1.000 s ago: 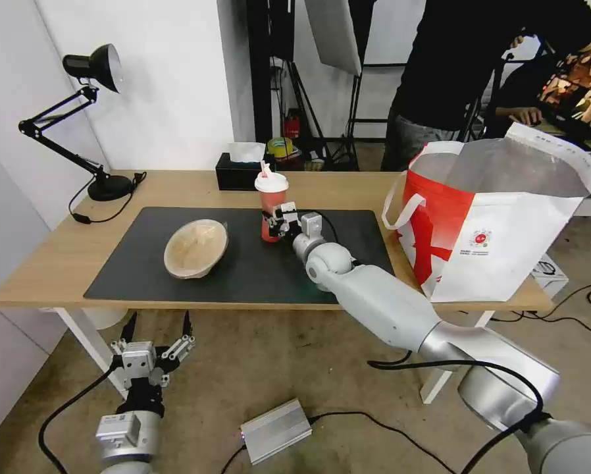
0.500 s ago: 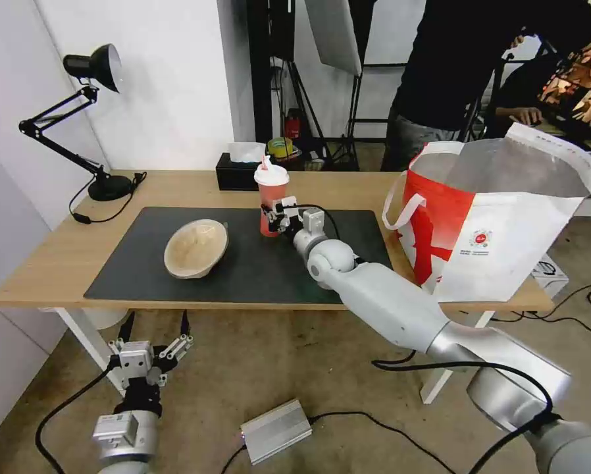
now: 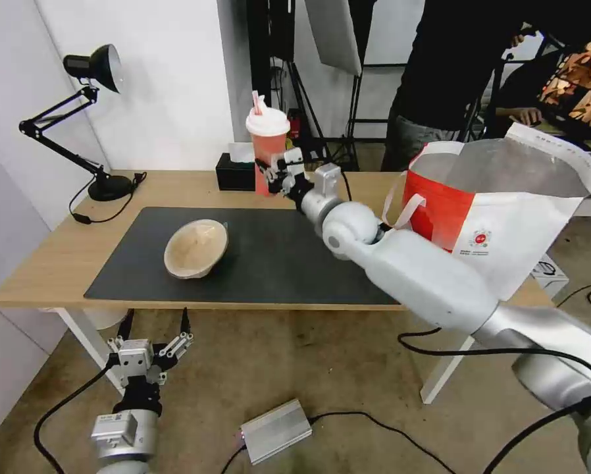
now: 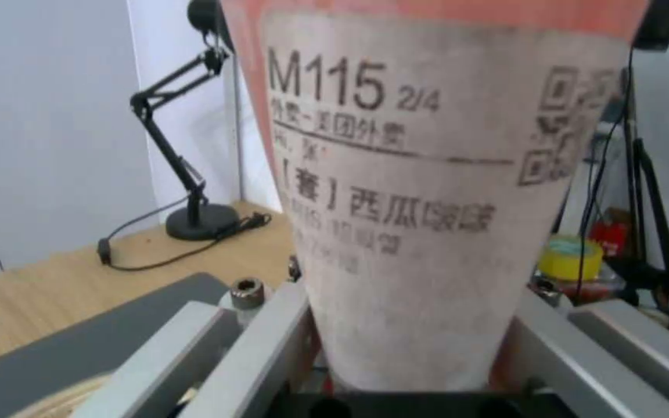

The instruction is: Pick up the trash from the table and place it into the takeout bag.

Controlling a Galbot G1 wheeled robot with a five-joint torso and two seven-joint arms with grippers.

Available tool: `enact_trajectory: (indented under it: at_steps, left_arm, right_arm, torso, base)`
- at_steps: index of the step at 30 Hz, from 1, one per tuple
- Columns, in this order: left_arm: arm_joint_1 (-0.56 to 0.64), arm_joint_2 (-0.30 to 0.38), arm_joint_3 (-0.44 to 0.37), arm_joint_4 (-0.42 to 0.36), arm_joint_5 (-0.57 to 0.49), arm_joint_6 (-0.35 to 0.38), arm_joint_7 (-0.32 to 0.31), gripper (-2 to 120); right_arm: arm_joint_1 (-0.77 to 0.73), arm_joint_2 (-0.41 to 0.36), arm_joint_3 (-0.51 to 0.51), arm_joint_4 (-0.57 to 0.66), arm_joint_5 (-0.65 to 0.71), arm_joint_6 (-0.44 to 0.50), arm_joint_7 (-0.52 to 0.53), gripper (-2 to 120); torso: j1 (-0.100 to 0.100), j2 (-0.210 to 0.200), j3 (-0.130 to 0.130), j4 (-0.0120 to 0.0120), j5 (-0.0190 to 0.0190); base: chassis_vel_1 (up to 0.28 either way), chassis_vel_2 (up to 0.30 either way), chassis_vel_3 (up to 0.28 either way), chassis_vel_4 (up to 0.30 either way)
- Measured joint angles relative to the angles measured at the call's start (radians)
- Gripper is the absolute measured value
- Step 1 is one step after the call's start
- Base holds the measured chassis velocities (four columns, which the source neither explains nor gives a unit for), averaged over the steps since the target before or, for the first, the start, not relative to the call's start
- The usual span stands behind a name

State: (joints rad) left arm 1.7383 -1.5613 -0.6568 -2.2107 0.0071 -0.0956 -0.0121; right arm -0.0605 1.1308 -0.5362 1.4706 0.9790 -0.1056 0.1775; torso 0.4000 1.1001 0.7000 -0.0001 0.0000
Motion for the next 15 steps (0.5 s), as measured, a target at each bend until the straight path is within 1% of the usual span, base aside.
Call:
enact_trajectory:
  at_steps: [11,15]
  left_arm:
    - [0.023,0.029,-0.001,-0.002,0.004,-0.001,0.003,100]
    - [0.036,0.046,0.000,-0.002,0.007,-0.012,0.008,100]
  right_arm:
    - [0.063,-0.052,0.001,0.061,0.039,-0.027,0.015,8]
    - [0.091,-0.078,0.001,0.080,0.050,-0.039,0.019,8]
  torso:
    - [0.000,0.000,0.000,0.0001,0.0000]
    - [0.000,0.000,0.000,0.0001,0.0000]
  base:
    - [0.000,0.000,0.000,0.000]
    - [0.000,0.000,0.000,0.000]
